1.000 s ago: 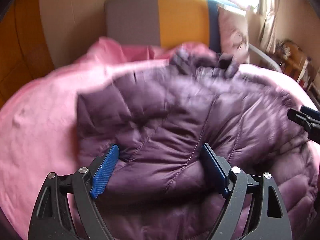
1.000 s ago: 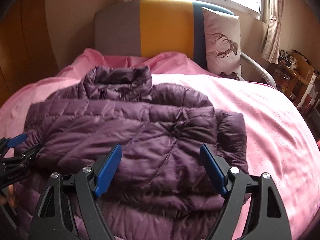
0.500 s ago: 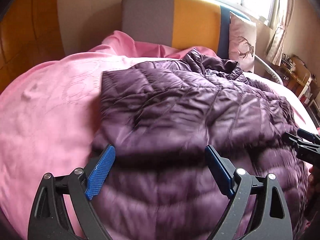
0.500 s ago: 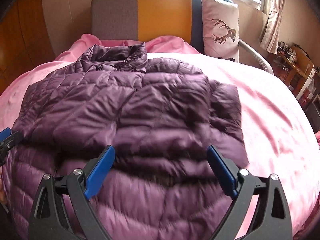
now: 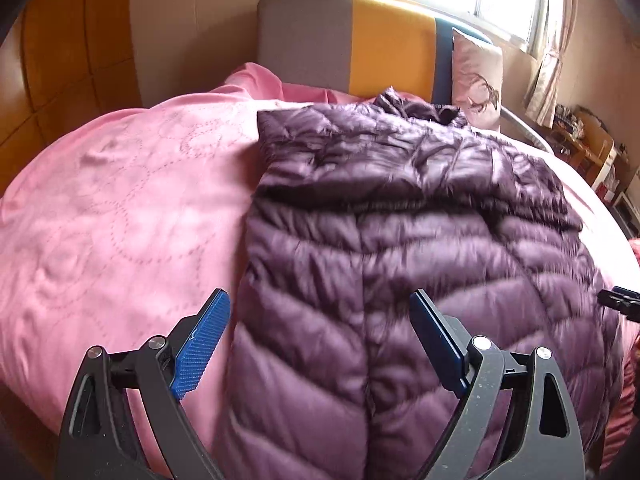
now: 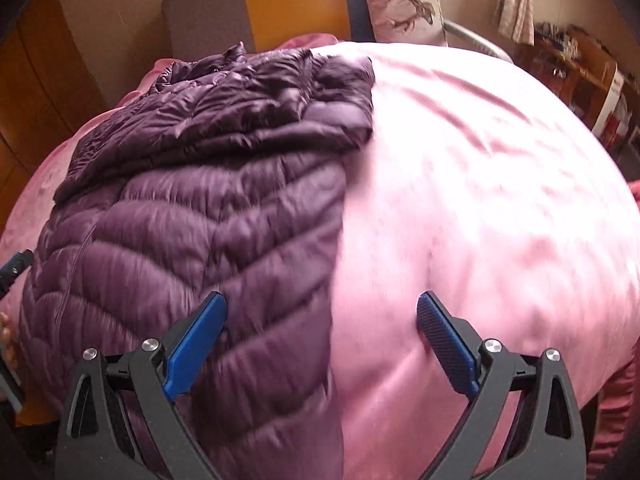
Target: Fold large clothes
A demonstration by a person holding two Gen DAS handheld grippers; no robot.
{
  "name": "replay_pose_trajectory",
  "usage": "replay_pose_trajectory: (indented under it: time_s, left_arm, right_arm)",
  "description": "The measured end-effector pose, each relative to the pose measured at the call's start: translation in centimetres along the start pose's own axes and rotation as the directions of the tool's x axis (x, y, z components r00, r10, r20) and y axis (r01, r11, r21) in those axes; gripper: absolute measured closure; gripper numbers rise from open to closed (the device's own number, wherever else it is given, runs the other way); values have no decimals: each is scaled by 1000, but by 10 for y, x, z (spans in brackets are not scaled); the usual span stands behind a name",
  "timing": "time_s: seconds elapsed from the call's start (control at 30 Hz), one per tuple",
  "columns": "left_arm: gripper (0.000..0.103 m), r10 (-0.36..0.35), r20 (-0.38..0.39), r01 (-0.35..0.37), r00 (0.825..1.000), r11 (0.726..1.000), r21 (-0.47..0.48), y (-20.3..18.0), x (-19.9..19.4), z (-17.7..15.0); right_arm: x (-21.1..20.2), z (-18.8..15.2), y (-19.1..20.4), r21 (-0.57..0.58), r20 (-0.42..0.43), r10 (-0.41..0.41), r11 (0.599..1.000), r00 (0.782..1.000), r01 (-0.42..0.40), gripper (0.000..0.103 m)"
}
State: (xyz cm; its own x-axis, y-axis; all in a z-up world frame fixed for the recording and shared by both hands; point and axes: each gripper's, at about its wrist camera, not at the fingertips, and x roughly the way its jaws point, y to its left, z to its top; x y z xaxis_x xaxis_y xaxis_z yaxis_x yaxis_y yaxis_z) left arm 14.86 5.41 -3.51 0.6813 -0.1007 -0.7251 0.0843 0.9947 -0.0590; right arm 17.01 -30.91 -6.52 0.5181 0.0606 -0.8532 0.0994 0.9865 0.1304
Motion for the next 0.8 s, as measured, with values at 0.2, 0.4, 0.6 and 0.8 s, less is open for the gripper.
replay_pose_trajectory:
  time_s: [0.2, 0.4, 0.6, 0.8]
  left_arm:
    - [13, -25, -51, 25, 998, 1000, -1, 10, -9, -30]
    - [13, -130, -123, 125, 984, 991, -49, 31, -29, -75]
    - [22, -263, -201, 235, 944, 960, -155, 46, -36, -106]
    - [47, -364, -255, 320, 896, 926, -201, 46, -31, -117]
  right_arm:
    - [-25, -41, -16, 69, -30, 100, 993, 995, -98, 7]
    - [-40, -89, -23, 127, -117, 203, 974, 972, -188, 9]
    - [-30, -125, -14, 144, -224, 314, 947, 923, -287, 32]
    - [-33, -126, 9, 66, -239, 337, 941, 911, -331, 70]
